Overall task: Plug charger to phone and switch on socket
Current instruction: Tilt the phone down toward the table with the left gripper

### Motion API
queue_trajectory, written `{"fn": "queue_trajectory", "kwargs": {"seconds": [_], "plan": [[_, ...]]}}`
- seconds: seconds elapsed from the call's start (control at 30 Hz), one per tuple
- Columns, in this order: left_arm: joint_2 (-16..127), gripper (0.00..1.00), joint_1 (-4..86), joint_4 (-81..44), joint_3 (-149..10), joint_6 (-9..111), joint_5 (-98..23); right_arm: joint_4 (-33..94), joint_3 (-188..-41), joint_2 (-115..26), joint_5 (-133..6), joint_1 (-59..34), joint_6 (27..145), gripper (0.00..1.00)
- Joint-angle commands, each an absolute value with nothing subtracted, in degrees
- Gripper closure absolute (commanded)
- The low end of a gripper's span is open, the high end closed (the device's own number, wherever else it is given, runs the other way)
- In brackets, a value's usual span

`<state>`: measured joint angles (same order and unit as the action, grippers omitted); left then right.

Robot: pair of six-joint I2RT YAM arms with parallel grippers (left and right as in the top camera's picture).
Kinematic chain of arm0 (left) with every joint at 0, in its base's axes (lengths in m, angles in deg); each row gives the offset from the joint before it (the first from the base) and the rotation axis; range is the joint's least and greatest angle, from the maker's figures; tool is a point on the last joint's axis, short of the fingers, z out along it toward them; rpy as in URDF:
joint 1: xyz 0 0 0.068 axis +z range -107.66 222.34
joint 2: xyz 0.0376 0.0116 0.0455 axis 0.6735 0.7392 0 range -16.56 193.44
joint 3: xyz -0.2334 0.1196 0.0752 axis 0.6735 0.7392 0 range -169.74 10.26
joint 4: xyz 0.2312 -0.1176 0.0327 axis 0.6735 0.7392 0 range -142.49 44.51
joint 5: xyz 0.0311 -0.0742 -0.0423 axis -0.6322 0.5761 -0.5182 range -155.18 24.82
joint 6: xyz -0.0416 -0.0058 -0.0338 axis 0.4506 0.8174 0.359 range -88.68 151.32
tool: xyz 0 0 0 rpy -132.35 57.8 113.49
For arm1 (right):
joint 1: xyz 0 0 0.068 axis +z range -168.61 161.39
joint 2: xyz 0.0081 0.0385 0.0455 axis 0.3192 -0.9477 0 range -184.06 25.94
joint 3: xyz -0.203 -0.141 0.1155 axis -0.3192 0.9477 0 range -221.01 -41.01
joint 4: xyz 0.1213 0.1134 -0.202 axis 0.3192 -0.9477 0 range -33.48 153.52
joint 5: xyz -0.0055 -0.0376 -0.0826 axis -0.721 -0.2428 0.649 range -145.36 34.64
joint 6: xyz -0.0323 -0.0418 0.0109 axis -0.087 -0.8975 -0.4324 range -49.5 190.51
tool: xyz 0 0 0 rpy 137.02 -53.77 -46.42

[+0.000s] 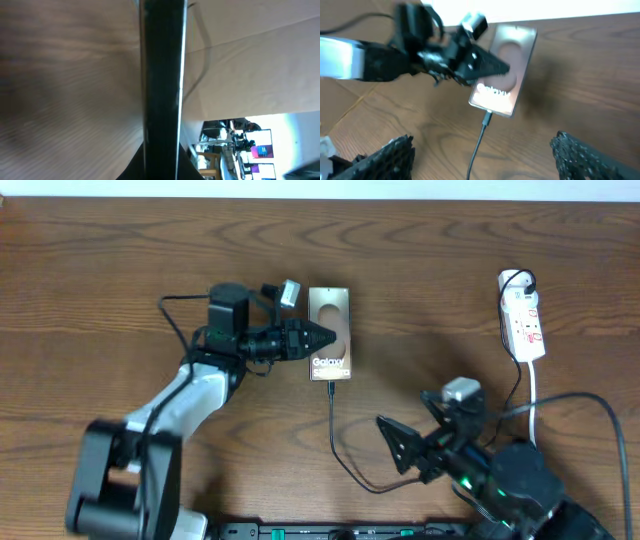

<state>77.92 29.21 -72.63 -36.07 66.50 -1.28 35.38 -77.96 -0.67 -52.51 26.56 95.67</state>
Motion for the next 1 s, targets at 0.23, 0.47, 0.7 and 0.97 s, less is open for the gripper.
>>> {"fn": "queue_trajectory", "kwargs": {"seconds": [0.23, 0.47, 0.7, 0.97], "plan": [[89.59, 0.91, 29.28, -73.35, -36.48, 61.32, -1.77, 30.85, -78.88, 1.71, -49.69, 26.25, 95.78, 0.11], [90.94, 0.88, 29.28, -68.7, -36.46, 58.17, -7.43, 30.13, -78.88, 1.71, -49.69, 26.25, 95.76, 0.09], [90.94, 0.88, 29.28, -66.23, -36.46, 56.53, -9.39, 28.21, -78.88, 1.71, -49.71, 26.27, 96.5, 0.09], [91.71, 0.87, 29.17, -66.25, -36.46, 56.38, -9.33, 25.04, -78.88, 1.71, -49.71, 26.27, 97.68, 0.08]]}}
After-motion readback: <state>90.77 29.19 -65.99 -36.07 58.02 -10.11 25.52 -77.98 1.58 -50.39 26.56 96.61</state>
